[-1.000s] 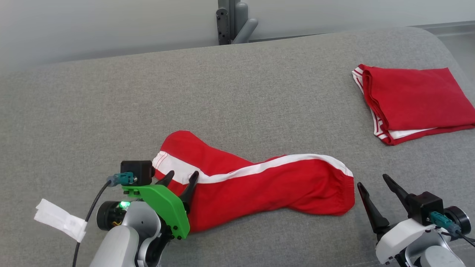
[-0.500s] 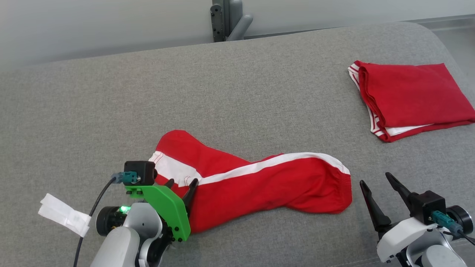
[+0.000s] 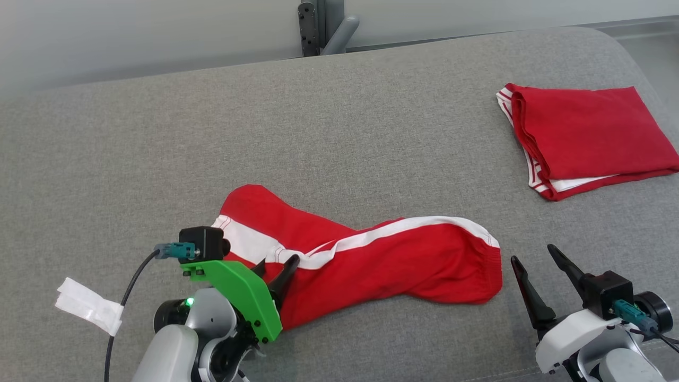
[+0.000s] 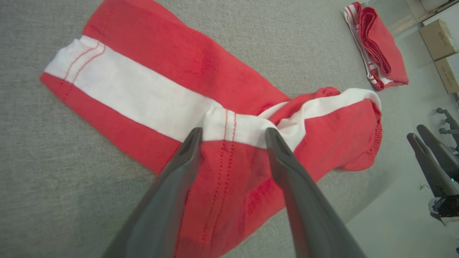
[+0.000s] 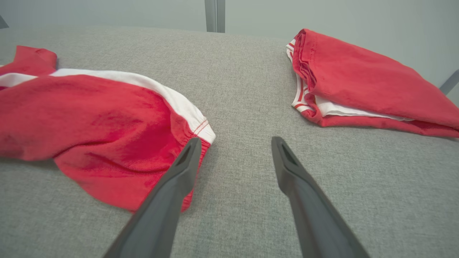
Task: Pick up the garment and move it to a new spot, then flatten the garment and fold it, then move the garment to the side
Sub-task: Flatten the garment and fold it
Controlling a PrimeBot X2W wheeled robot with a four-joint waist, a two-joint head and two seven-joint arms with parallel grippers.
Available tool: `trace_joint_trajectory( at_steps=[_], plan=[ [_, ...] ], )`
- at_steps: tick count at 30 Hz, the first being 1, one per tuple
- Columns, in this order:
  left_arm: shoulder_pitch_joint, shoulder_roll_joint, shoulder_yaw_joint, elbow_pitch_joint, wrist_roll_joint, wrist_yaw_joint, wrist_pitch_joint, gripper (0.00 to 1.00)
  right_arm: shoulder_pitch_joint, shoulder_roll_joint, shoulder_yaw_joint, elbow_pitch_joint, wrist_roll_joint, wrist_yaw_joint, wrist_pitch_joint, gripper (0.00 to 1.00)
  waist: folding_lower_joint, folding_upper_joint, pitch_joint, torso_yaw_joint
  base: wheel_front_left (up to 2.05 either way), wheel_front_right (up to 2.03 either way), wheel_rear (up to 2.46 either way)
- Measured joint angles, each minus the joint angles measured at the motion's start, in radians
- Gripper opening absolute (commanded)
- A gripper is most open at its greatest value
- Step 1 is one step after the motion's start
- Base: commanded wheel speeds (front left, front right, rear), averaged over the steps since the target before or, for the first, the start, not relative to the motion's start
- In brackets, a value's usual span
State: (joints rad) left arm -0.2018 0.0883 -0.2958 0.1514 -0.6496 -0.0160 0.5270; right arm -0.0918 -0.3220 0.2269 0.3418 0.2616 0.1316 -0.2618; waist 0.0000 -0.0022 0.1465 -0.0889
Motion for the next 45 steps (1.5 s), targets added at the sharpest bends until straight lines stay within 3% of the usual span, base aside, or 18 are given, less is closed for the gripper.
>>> trace_joint_trajectory(
  at_steps=[4,8,10,12,13,18,25,31,41,45],
  plan=[
    [-0.003,-0.011,0.012,-0.004,-0.043,0.013,0.000,0.79,-0.006,0.002,0.000,0.000,-0.001,0.000,0.000,1.00,0.0000,0.0000,0.005,-0.005,0.00,0.00,0.00],
    [-0.025,-0.020,0.017,0.020,-0.072,0.030,-0.005,0.56,-0.012,0.004,0.000,0.000,-0.001,0.000,0.000,1.00,0.0000,0.0000,0.011,-0.009,0.00,0.00,0.00],
    [-0.036,-0.021,0.014,0.039,-0.072,0.034,-0.014,0.40,-0.015,0.004,0.001,0.000,-0.002,0.000,0.000,1.00,0.0000,0.0000,0.013,-0.011,0.00,0.00,0.00],
    [-0.045,-0.022,0.004,0.056,-0.063,0.034,-0.018,0.10,-0.016,0.006,0.004,-0.001,-0.002,0.000,0.000,1.00,0.0000,0.0000,0.014,-0.014,0.00,0.00,0.00],
    [-0.050,-0.023,0.000,0.062,-0.055,0.032,-0.019,0.00,-0.017,0.007,0.006,-0.001,-0.002,0.000,0.000,1.00,0.0000,0.0000,0.015,-0.015,0.00,0.00,0.00],
    [-0.061,-0.012,-0.017,0.067,-0.036,0.007,-0.041,0.00,-0.022,0.005,0.002,-0.005,-0.002,0.000,0.000,1.00,0.0000,0.0000,0.016,-0.018,0.00,0.00,0.00],
    [-0.014,0.010,0.021,-0.017,-0.037,0.005,-0.120,0.00,-0.025,0.008,-0.035,-0.020,0.013,0.000,0.000,1.00,0.0000,0.0000,0.011,-0.009,0.00,0.00,0.00],
    [0.090,0.017,0.072,-0.125,-0.057,0.027,-0.180,0.00,-0.024,0.040,-0.052,-0.007,0.211,0.000,0.016,1.00,0.0000,0.0000,0.004,0.015,0.00,0.00,0.00],
    [0.176,0.030,0.095,-0.179,-0.061,0.052,-0.212,0.00,-0.085,0.002,0.009,-0.026,0.501,-0.001,0.219,1.00,0.0000,0.0000,0.004,0.056,0.00,0.00,0.00],
    [0.176,0.023,0.089,-0.175,-0.061,0.056,-0.221,0.00,-0.120,-0.048,0.050,-0.046,0.581,-0.001,0.306,1.00,0.0000,0.0000,0.010,0.067,0.00,0.00,0.00]
  ],
)
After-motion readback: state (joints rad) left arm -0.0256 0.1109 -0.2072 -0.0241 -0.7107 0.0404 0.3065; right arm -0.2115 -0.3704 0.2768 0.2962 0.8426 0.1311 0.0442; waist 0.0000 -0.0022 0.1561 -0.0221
